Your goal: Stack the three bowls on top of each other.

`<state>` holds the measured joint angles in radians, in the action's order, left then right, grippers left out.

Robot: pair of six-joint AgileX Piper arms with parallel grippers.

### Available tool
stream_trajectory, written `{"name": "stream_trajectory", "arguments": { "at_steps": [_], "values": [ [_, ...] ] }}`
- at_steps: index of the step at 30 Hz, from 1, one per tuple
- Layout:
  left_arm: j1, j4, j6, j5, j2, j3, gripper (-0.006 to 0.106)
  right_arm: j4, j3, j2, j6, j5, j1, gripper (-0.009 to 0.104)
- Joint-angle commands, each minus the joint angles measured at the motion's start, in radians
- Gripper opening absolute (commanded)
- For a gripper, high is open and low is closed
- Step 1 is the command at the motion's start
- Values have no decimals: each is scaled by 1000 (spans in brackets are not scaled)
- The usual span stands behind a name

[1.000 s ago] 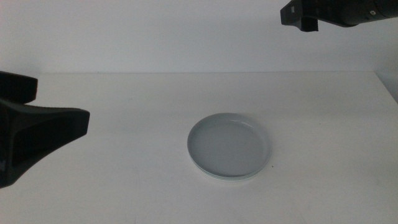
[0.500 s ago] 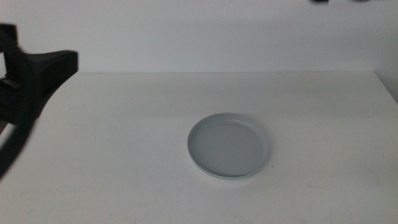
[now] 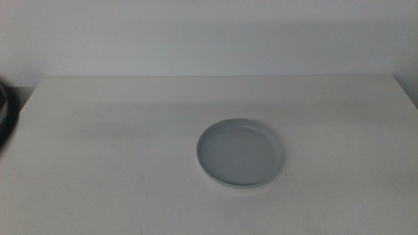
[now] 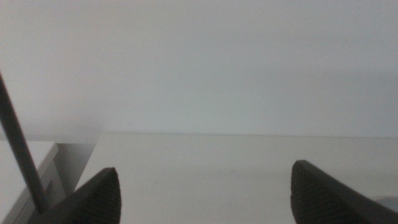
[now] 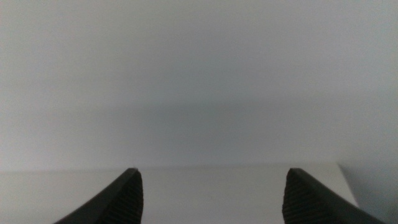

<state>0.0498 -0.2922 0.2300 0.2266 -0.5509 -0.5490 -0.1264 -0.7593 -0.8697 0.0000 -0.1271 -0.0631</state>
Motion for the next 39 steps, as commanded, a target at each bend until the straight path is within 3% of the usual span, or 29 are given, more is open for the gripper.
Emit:
{"name": "stream_trajectory", "arguments": {
  "at_steps": [1,7,13,20,25,30,39],
  "values": [
    [-4,4,-4,-82,77,38,90,33,67,100,0,78,32,59],
    [-7,24,-4,-82,270,208,90,59,319,370,0,66,33,59],
    [-7,23,-4,-83,438,344,90,66,497,646,0,-79,38,59],
    [-7,23,-4,-125,516,470,90,218,658,829,0,-71,39,59],
    [-7,24,-4,-144,562,540,90,208,782,899,0,4,39,59],
    [-7,25,-4,-145,569,581,90,171,779,907,0,-47,40,59],
    [-7,35,-4,-135,569,585,90,170,779,907,0,-51,40,59]
  ]
}}
